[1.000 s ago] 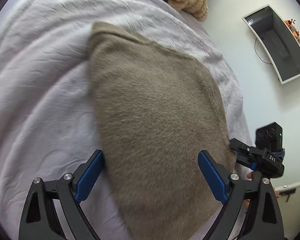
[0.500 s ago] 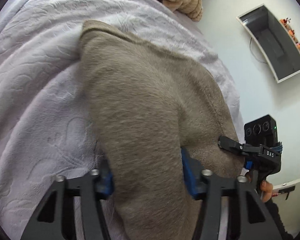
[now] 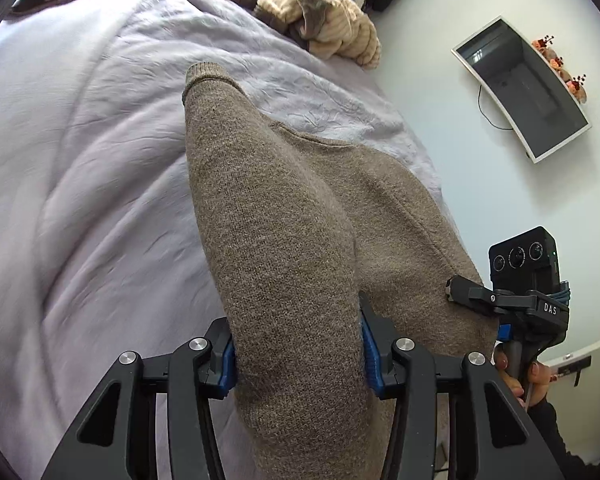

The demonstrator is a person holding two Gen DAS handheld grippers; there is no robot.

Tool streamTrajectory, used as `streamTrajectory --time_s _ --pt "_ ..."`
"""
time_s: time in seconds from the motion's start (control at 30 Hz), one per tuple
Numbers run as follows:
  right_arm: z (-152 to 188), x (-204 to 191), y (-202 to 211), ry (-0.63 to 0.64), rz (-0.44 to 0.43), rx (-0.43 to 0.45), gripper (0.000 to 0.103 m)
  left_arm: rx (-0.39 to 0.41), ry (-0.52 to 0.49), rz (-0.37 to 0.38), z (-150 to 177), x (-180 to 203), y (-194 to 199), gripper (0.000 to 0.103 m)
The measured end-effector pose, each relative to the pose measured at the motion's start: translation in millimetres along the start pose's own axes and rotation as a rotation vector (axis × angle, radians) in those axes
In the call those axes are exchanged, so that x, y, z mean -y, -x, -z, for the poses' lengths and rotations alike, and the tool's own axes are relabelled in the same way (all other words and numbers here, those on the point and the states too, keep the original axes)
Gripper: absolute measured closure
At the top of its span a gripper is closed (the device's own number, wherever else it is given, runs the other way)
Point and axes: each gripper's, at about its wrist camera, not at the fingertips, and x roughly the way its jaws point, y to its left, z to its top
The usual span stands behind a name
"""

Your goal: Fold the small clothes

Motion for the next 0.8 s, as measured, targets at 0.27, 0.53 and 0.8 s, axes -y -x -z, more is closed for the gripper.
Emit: streamTrajectory --time_s 0.27,0.53,0.8 --pt "63 -29 -33 0.041 -0.012 -0.048 0.070 0.040 0.035 -0.053 65 -25 59 0.053" --pt "93 -5 -75 0.003 0.108 -0.110 0.070 0.017 0.108 -0.134 124 -62 57 0.053" --pt "102 -29 -50 0.146 0.353 -0.040 0.057 0.157 0.112 -0.296 150 -76 100 0.051"
